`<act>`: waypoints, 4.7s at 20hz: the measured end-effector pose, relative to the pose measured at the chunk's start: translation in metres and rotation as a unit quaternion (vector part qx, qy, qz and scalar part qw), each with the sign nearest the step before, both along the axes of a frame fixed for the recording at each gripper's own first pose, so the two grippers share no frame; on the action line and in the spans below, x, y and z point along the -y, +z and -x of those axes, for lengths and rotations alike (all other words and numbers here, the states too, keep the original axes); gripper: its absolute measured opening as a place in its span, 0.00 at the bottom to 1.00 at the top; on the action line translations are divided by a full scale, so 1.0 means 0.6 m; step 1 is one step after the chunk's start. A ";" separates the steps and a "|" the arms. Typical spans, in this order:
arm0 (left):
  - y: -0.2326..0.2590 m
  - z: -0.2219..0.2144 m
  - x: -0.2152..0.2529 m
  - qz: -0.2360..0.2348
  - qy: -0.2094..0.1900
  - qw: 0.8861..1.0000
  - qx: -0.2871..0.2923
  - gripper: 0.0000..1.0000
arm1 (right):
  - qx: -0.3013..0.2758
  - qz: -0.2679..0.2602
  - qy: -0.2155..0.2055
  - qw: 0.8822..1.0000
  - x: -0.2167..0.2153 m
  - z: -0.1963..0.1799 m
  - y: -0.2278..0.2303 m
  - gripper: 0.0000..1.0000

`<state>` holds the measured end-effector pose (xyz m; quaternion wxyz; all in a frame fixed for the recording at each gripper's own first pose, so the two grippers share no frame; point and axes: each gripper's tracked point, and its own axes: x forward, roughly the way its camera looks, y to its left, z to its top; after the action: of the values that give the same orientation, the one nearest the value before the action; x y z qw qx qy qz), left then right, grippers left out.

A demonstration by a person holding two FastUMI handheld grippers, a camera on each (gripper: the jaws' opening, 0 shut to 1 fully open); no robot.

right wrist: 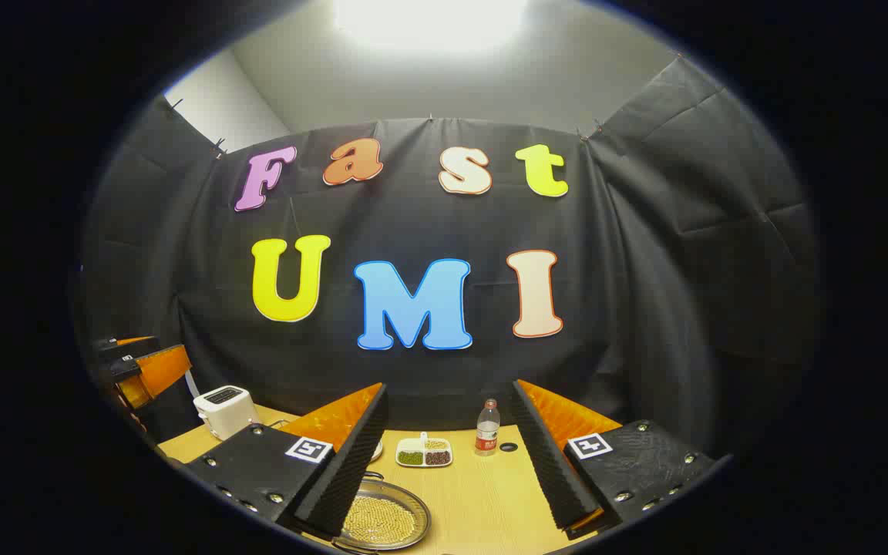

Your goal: First push the handle of the pot to place it horizontally, then grasp the pot with both hands and set it on the induction cooktop.

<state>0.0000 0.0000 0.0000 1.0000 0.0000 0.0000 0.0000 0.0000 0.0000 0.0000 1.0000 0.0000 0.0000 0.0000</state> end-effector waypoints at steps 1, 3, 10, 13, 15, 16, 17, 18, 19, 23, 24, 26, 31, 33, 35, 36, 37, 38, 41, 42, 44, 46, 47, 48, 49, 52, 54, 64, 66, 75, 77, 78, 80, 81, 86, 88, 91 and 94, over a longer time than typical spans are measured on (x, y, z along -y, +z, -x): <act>-0.002 0.002 0.002 -0.001 0.000 1.000 0.000 0.96 | -0.001 0.000 0.001 1.000 -0.001 0.001 0.000 0.95; -0.003 0.003 0.002 -0.001 0.001 1.000 -0.002 0.96 | -0.003 -0.001 0.000 1.000 -0.001 0.001 -0.002 0.95; -0.001 0.007 0.000 -0.007 0.004 1.000 0.000 0.95 | -0.012 -0.001 -0.005 1.000 0.003 0.011 -0.014 0.95; -0.001 0.011 0.000 -0.009 0.004 1.000 0.000 0.95 | -0.013 -0.002 -0.008 1.000 0.007 0.012 -0.017 0.95; -0.002 0.013 -0.001 -0.010 0.005 1.000 -0.001 0.96 | -0.018 -0.002 -0.009 1.000 0.008 0.011 -0.022 0.95; -0.001 0.012 -0.001 -0.010 0.005 1.000 0.000 0.96 | -0.021 -0.003 -0.010 1.000 0.009 0.012 -0.026 0.95; -0.002 0.012 -0.002 -0.010 0.007 1.000 -0.001 0.96 | -0.024 -0.004 -0.010 1.000 0.008 0.011 -0.031 0.95; -0.002 0.013 -0.002 -0.010 0.007 1.000 0.000 0.95 | -0.027 -0.005 -0.009 1.000 0.007 0.011 -0.033 0.95; -0.002 0.014 -0.002 -0.010 0.008 1.000 -0.001 0.94 | -0.030 -0.006 -0.008 0.999 0.006 0.010 -0.037 0.95; -0.004 0.016 -0.004 -0.011 0.012 1.000 -0.002 0.95 | -0.042 -0.006 -0.004 0.999 -0.001 0.007 -0.055 0.96; -0.006 0.016 -0.005 -0.012 0.012 1.000 -0.004 0.94 | -0.048 -0.007 -0.001 0.999 -0.005 0.004 -0.064 0.96; -0.011 0.017 -0.006 -0.014 0.013 1.000 -0.011 0.95 | -0.067 -0.009 -0.003 0.998 -0.005 0.006 -0.083 0.89; -0.027 0.020 -0.013 -0.016 0.015 0.999 -0.024 0.96 | -0.128 -0.015 -0.018 0.991 -0.009 0.005 -0.145 0.40; -0.038 0.046 -0.021 -0.016 0.018 0.999 -0.028 0.96 | -0.156 -0.024 0.003 0.987 -0.034 0.005 -0.178 0.25; -0.043 0.048 -0.033 -0.015 0.024 0.999 -0.032 0.95 | -0.184 -0.022 0.024 0.982 -0.054 0.010 -0.219 0.12; -0.042 0.050 -0.041 -0.015 0.028 0.999 -0.032 0.96 | -0.196 -0.021 0.034 0.980 -0.059 0.013 -0.218 0.08; -0.044 0.049 -0.049 -0.015 0.033 0.999 -0.033 0.96 | -0.206 -0.020 0.043 0.977 -0.070 0.014 -0.230 0.08; -0.046 0.050 -0.059 -0.015 0.037 0.999 -0.035 0.96 | -0.214 -0.017 0.055 0.975 -0.083 0.014 -0.241 0.09; -0.056 0.064 -0.086 -0.014 0.050 0.998 -0.041 0.96 | -0.253 -0.016 0.078 0.964 -0.117 0.020 -0.283 0.02; -0.055 0.067 -0.095 -0.014 0.055 0.998 -0.041 0.96 | -0.269 -0.014 0.087 0.959 -0.129 0.023 -0.300 0.03; -0.059 0.073 -0.110 -0.014 0.062 0.997 -0.043 0.96 | -0.310 -0.015 0.111 0.944 -0.159 0.029 -0.341 0.03; -0.061 0.077 -0.127 -0.015 0.069 0.997 -0.043 0.96 | -0.360 -0.035 0.142 0.922 -0.197 0.046 -0.389 0.03; -0.061 0.078 -0.135 -0.014 0.072 0.996 -0.042 0.96 | -0.390 -0.051 0.156 0.906 -0.214 0.057 -0.414 0.03; -0.059 0.079 -0.141 -0.013 0.074 0.996 -0.042 0.96 | -0.417 -0.066 0.166 0.891 -0.230 0.071 -0.439 0.03; -0.060 0.083 -0.148 -0.013 0.077 0.996 -0.041 0.96 | -0.440 -0.072 0.169 0.879 -0.239 0.081 -0.461 0.03; -0.061 0.086 -0.171 -0.017 0.086 0.995 -0.042 0.96 | -0.484 -0.071 0.187 0.852 -0.262 0.107 -0.512 0.03; -0.065 0.089 -0.183 -0.017 0.091 0.995 -0.044 0.96 | -0.513 -0.083 0.201 0.830 -0.283 0.127 -0.538 0.02; -0.082 0.088 -0.221 -0.024 0.112 0.992 -0.060 0.96 | -0.605 -0.108 0.200 0.763 -0.329 0.164 -0.626 0.03; -0.084 0.087 -0.223 -0.025 0.115 0.991 -0.063 0.96 | -0.615 -0.115 0.189 0.757 -0.330 0.166 -0.642 0.03; -0.083 0.079 -0.203 -0.030 0.111 0.991 -0.066 0.96 | -0.615 -0.194 0.172 0.745 -0.335 0.155 -0.656 0.01; -0.082 0.074 -0.192 -0.032 0.106 0.992 -0.064 0.96 | -0.614 -0.196 0.170 0.746 -0.323 0.157 -0.656 0.01; -0.080 0.072 -0.188 -0.032 0.104 0.992 -0.064 0.96 | -0.613 -0.195 0.169 0.747 -0.320 0.158 -0.657 0.01; -0.080 0.067 -0.176 -0.031 0.099 0.993 -0.062 0.96 | -0.612 -0.192 0.165 0.749 -0.307 0.159 -0.658 0.01; -0.081 0.067 -0.170 -0.031 0.097 0.993 -0.062 0.96 | -0.611 -0.190 0.162 0.751 -0.299 0.158 -0.659 0.01; -0.081 0.059 -0.136 -0.031 0.084 0.994 -0.061 0.96 | -0.608 -0.188 0.151 0.756 -0.264 0.159 -0.662 0.01; -0.078 0.055 -0.123 -0.033 0.080 0.995 -0.059 0.96 | -0.608 -0.190 0.146 0.757 -0.251 0.160 -0.662 0.01; -0.081 0.052 -0.103 -0.035 0.074 0.995 -0.060 0.96 | -0.607 -0.185 0.140 0.760 -0.227 0.158 -0.664 0.01; -0.079 0.047 -0.083 -0.034 0.068 0.995 -0.059 0.95 | -0.606 -0.177 0.132 0.764 -0.201 0.154 -0.667 0.01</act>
<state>-0.0280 0.0500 -0.0476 0.9954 0.0339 0.0586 0.0683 -0.0927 0.1208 -0.4003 0.7642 0.1772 0.6060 0.1319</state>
